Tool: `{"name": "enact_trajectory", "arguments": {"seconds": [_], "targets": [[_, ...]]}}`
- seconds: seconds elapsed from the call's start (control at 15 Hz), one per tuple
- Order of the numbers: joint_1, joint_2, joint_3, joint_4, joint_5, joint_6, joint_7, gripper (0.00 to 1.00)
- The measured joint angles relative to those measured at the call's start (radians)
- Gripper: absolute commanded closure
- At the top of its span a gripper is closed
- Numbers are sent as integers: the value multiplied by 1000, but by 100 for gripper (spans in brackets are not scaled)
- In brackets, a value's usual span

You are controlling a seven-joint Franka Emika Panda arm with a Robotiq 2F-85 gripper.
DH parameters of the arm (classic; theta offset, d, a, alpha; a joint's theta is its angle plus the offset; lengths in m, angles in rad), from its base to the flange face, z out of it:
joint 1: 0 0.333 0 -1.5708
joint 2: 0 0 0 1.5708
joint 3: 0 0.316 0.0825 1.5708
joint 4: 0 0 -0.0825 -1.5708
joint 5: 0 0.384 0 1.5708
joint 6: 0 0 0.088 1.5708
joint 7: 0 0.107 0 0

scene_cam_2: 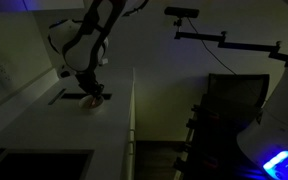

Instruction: Remove the marker from the bowl and put it on the table

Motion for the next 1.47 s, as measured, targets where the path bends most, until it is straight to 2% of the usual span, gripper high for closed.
{"name": "enact_trajectory", "arguments": {"seconds": [0.27, 0.6, 0.8, 1.0, 1.27, 1.33, 1.47], "targets": [[24, -12, 31, -54, -67, 60, -111, 96], [64, 11, 57, -12, -102, 62, -311, 96], [63, 68, 83, 81, -92, 60, -495, 96], [48, 163, 106, 208, -11, 11, -670, 96], [41, 290, 116, 378, 98, -54, -790, 95], [41, 313, 118, 410, 113, -60, -800, 60], [45, 345, 119, 461, 130, -65, -805, 53]]}}
